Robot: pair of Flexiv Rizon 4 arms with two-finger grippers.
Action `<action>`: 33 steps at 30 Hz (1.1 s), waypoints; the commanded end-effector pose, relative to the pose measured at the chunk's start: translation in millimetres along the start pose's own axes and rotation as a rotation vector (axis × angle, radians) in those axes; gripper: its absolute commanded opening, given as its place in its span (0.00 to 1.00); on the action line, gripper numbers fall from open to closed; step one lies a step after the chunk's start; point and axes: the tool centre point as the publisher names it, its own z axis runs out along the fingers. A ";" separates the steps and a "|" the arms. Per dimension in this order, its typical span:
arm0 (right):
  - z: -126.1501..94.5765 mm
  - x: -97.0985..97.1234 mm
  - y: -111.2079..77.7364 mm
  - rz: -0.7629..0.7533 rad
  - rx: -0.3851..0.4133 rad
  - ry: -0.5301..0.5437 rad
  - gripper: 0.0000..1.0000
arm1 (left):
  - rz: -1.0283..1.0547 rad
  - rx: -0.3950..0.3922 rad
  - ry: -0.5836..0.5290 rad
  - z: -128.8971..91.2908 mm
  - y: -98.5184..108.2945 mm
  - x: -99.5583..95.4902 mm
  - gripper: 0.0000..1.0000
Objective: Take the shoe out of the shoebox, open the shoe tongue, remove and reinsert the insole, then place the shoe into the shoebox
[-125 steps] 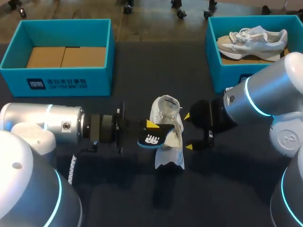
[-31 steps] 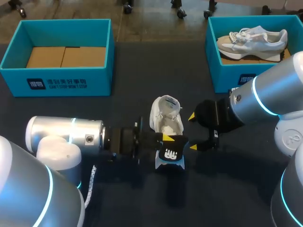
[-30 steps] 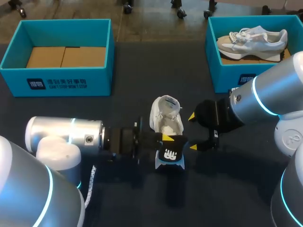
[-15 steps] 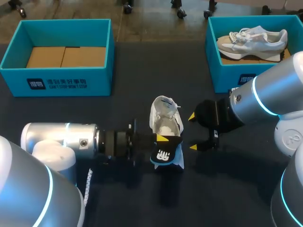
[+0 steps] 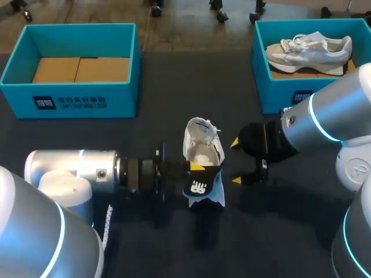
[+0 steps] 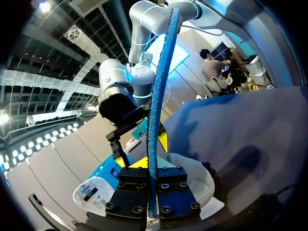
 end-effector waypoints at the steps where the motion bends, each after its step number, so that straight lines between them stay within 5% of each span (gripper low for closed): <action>1: 0.0 1.1 0.2 0.000 0.000 -0.002 1.00 | 0.001 -0.006 0.009 4.3 4.0 -2.4 0.00; 33: 0.0 1.1 0.2 0.000 0.000 -0.002 1.00 | 0.024 -0.088 0.052 11.3 56.1 -11.1 0.00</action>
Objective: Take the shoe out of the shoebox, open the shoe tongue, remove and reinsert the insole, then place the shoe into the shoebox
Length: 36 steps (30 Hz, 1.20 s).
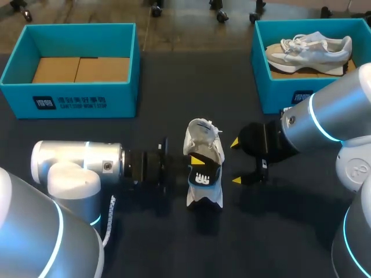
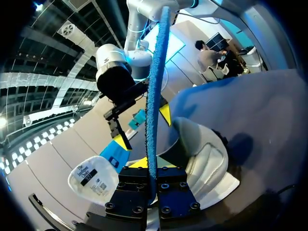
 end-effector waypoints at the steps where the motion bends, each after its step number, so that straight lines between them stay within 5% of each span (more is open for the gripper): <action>1: 0.0 1.1 0.2 0.000 0.000 -0.002 1.00 | 0.001 -0.007 0.015 7.0 9.4 -3.3 0.00; 15: 0.0 1.1 0.2 0.000 0.000 -0.002 1.00 | -0.023 -0.059 0.017 3.7 14.0 1.9 0.00; 17: 0.0 1.1 0.2 0.000 0.000 -0.002 1.00 | -0.020 -0.059 0.014 2.4 10.6 0.2 0.41; 31: 0.0 1.1 0.2 0.000 0.000 -0.002 1.00 | 0.013 -0.039 0.002 -0.4 -7.1 -10.8 0.29; 36: 0.0 1.1 0.2 0.000 0.000 -0.002 1.00 | 0.020 -0.033 0.006 -1.0 -16.4 -9.0 0.36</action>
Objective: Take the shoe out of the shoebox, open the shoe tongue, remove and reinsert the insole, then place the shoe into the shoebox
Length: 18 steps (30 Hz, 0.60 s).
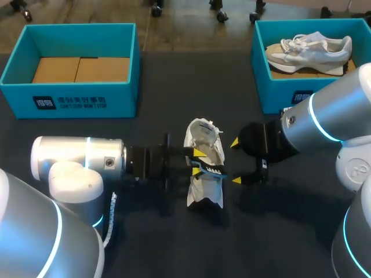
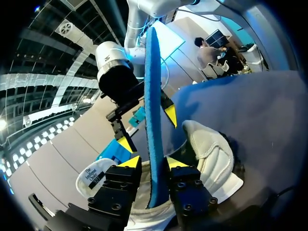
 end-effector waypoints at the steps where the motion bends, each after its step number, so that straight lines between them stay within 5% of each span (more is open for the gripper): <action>1: 0.0 1.1 0.2 0.000 0.000 -0.002 1.00 | 0.003 -0.003 0.005 -3.0 -8.7 1.7 0.36; 9: 0.0 1.1 0.2 0.000 0.000 -0.002 1.00 | 0.013 0.015 0.001 -8.5 -22.8 6.3 0.35; 11: 0.0 1.1 0.2 0.000 0.000 -0.002 1.00 | 0.014 0.017 0.002 -9.9 -27.0 7.5 0.27; 13: 0.0 1.1 0.2 0.000 0.000 -0.002 1.00 | 0.013 0.013 0.009 -10.3 -28.6 9.4 0.00; 18: 0.0 1.1 0.2 0.000 0.000 -0.002 1.00 | 0.024 0.007 0.037 -9.5 -24.3 13.1 0.00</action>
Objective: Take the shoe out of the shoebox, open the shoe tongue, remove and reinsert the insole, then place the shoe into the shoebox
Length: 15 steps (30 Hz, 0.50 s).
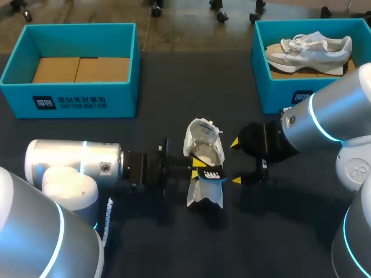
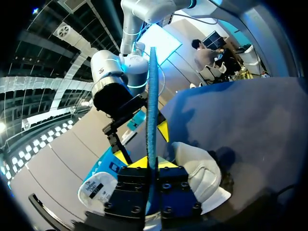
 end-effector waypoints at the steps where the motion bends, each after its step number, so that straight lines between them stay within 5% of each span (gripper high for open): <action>1: 0.0 1.1 0.2 0.000 0.000 -0.002 1.00 | 0.010 -0.009 0.015 -1.7 2.3 0.6 0.00; 15: 0.0 1.1 0.2 0.000 0.000 -0.002 1.00 | 0.083 -0.015 0.081 1.7 30.2 -1.4 0.00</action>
